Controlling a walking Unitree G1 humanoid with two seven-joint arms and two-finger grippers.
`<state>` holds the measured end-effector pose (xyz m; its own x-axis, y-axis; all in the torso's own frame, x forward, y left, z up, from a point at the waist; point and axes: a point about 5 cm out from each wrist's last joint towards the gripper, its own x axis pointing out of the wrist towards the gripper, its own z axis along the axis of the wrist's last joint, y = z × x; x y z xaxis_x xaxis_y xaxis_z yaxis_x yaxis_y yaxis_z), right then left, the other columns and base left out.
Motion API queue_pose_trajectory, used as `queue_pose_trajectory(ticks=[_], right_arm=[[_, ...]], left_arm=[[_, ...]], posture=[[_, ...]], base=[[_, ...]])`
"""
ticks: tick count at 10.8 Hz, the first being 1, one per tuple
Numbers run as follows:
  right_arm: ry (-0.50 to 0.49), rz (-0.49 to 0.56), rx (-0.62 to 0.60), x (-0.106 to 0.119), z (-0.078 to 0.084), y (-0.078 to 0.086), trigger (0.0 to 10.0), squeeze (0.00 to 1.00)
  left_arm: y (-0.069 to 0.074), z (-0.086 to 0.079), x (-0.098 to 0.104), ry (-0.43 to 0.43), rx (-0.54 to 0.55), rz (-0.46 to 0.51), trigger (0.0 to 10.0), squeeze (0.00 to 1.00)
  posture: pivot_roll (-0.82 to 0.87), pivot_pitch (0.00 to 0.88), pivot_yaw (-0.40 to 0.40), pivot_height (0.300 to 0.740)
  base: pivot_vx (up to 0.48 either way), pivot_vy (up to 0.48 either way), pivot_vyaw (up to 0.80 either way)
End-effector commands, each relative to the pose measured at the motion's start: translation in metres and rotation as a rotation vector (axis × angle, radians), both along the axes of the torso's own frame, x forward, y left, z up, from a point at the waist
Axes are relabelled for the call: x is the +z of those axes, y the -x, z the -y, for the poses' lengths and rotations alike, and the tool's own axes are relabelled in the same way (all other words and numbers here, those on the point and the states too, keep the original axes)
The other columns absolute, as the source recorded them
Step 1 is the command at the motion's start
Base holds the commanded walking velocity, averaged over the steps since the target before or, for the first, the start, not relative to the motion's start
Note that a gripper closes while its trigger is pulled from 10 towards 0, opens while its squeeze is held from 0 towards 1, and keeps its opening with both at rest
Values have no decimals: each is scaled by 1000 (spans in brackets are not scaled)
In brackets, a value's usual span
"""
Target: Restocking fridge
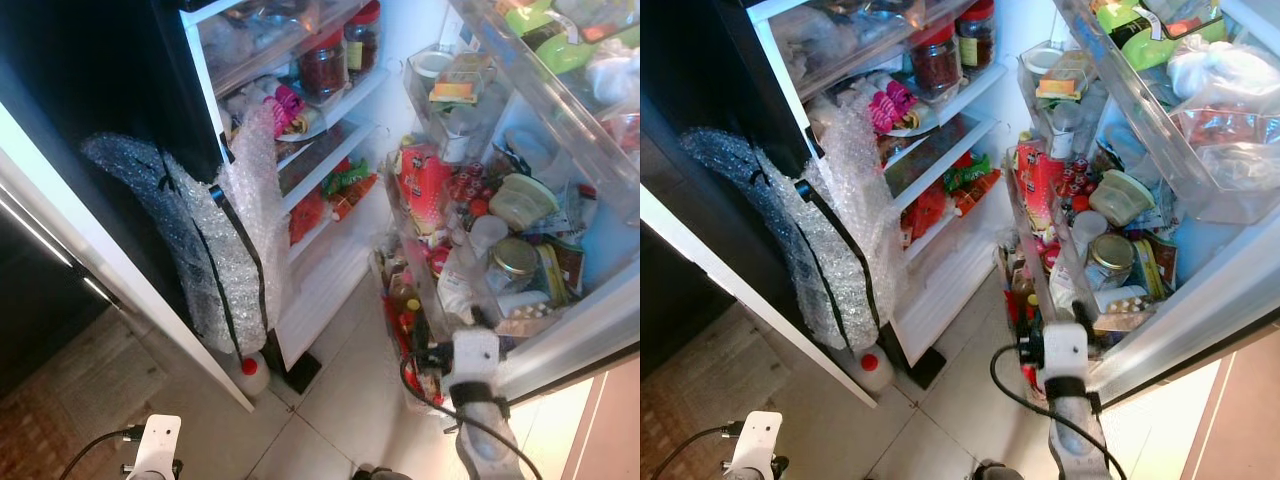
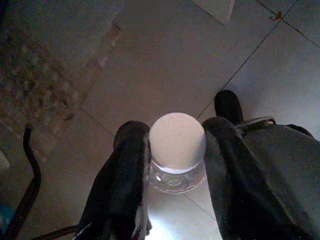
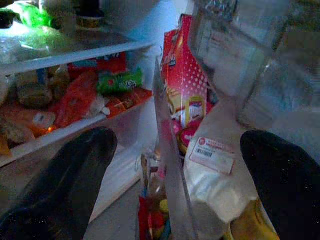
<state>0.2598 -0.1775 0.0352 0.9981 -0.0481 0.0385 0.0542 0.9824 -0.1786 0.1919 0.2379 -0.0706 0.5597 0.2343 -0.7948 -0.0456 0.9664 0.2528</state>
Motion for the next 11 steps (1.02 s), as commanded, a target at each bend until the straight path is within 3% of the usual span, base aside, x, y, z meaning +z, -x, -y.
queue_pose_trajectory(ticks=[1,4,11], right_arm=[[0,-5,-6,0,0,1,10000,0],[8,-34,-27,-3,6,4,10000,0],[30,-100,-218,-9,61,12,10000,0]], left_arm=[[9,-4,-4,-17,1,-37,10000,0],[9,-4,-4,-18,0,-38,10000,0],[9,-5,-3,-26,-11,-39,10000,0]], posture=[[-212,181,15,740],[-211,183,15,740],[-215,182,20,740]], base=[[0,0,0],[0,0,0],[0,0,0]])
